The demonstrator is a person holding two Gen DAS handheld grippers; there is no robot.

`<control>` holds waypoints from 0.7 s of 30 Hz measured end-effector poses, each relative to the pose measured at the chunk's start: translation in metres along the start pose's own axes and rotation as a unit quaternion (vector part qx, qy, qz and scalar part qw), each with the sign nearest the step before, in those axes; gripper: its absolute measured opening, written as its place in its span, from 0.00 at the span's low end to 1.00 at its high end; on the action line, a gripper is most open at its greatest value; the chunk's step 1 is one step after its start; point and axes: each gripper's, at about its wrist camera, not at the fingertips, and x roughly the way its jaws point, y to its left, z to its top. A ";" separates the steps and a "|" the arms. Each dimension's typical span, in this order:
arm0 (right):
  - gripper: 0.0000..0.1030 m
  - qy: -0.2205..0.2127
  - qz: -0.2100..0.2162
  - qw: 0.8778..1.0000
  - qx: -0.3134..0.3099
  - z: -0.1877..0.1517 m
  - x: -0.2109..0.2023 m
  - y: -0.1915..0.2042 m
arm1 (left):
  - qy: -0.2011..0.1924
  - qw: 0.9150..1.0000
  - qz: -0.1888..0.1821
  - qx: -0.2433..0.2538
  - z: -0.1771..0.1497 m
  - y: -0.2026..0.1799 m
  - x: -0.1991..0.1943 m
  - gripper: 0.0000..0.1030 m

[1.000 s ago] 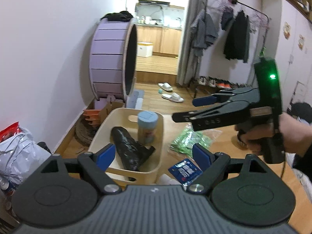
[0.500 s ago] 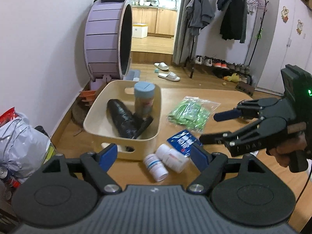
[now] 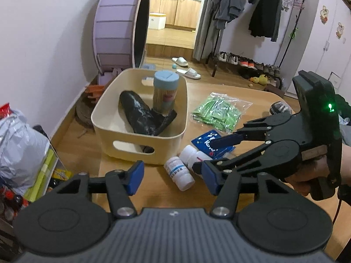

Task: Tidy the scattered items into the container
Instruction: 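Grasp the large white pill bottle with the right gripper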

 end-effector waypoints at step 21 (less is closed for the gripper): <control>0.32 -0.029 0.008 0.999 0.022 -0.006 -0.038 -0.018 | 0.029 0.999 0.004 -0.018 -0.013 -0.013 0.041 0.46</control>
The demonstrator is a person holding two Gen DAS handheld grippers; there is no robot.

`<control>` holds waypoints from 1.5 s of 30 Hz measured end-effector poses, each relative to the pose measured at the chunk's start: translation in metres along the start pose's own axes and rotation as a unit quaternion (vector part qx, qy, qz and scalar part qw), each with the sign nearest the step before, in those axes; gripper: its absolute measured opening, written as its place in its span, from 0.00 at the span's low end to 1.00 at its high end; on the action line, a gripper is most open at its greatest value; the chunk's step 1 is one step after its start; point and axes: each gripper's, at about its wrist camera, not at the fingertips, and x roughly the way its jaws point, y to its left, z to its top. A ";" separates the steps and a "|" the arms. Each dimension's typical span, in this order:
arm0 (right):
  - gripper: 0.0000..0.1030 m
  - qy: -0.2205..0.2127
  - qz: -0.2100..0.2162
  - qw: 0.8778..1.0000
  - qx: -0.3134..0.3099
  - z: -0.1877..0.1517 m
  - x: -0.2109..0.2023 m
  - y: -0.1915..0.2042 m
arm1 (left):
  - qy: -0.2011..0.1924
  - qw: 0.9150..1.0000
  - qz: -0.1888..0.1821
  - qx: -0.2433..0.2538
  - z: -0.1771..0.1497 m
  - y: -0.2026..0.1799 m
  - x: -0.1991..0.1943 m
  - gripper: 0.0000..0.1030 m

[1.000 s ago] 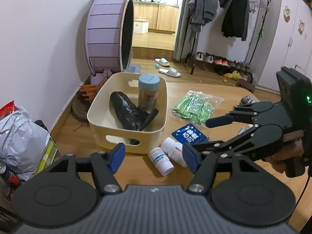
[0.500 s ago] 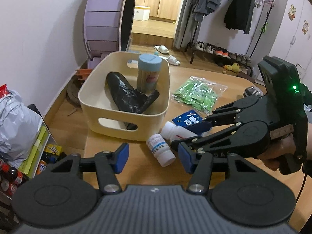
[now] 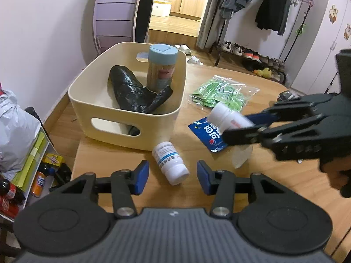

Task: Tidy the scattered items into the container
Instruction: 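Grasp the large white pill bottle with the right gripper, then lower the white pill bottle into the basket while the left gripper grasps the small bottle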

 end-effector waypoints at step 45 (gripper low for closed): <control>0.32 -0.064 0.000 0.998 -0.004 0.044 -0.009 -0.007 | -0.108 0.994 -0.007 0.010 0.026 0.015 -0.076 0.26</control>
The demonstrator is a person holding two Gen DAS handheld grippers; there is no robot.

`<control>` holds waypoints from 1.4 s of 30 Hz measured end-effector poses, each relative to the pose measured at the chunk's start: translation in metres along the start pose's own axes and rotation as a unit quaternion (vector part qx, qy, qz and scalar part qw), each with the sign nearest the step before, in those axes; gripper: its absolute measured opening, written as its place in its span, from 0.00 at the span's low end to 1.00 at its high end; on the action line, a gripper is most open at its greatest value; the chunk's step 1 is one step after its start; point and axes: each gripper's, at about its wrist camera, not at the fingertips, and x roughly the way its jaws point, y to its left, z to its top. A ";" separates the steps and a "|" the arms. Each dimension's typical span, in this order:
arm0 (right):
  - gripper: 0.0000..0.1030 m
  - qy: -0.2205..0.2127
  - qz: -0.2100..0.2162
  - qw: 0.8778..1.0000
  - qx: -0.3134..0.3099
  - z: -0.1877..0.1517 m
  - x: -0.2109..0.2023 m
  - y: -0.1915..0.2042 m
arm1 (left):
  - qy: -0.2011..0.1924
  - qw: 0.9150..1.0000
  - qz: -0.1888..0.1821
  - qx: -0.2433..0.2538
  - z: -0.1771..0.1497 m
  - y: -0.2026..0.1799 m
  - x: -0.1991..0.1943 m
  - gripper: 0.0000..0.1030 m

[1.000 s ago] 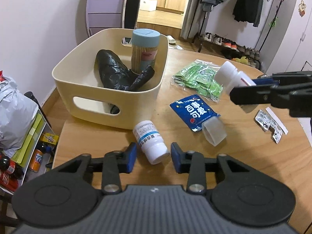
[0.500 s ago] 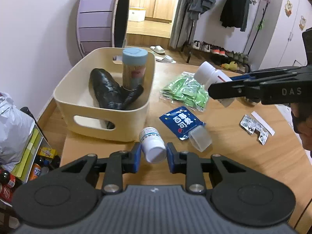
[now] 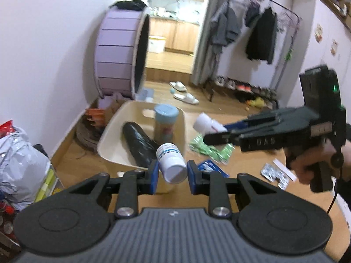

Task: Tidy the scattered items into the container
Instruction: 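Lower the white pill bottle into the basket while the left gripper grasps the small bottle, then release the small white bottle into the basket with the left gripper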

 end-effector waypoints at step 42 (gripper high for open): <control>0.53 -0.014 -0.016 1.000 0.012 -0.001 -0.024 0.006 | 0.025 0.999 0.028 -0.016 0.007 0.012 0.066 0.26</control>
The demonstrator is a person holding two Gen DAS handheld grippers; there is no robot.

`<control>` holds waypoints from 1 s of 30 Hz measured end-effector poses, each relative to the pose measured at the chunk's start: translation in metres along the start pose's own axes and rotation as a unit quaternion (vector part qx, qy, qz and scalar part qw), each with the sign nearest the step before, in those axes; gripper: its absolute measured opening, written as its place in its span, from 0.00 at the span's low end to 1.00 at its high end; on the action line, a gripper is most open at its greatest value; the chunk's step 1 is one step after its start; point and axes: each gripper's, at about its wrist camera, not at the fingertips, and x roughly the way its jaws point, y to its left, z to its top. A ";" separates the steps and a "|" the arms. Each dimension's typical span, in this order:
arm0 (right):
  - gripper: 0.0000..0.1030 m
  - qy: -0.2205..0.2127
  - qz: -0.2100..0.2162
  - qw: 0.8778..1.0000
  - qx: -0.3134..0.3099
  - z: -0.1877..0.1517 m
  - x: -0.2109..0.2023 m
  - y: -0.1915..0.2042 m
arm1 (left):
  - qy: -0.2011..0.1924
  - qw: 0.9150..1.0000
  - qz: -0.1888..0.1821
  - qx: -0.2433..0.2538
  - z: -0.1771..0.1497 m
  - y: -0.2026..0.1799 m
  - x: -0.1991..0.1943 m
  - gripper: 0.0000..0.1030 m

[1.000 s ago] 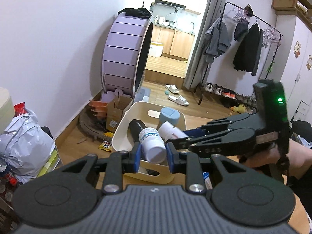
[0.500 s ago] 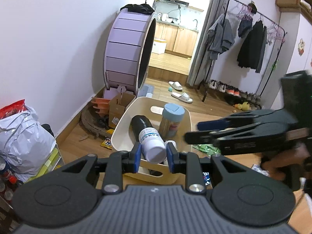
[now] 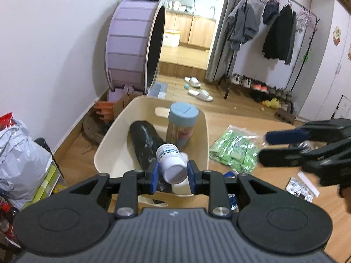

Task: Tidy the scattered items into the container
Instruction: 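Release the small white bottle into the basket with the left gripper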

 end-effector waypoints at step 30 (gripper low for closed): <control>0.58 0.101 -0.035 0.994 0.004 -0.068 0.024 -0.012 | -0.008 0.997 -0.072 -0.010 0.005 -0.023 -0.035 0.32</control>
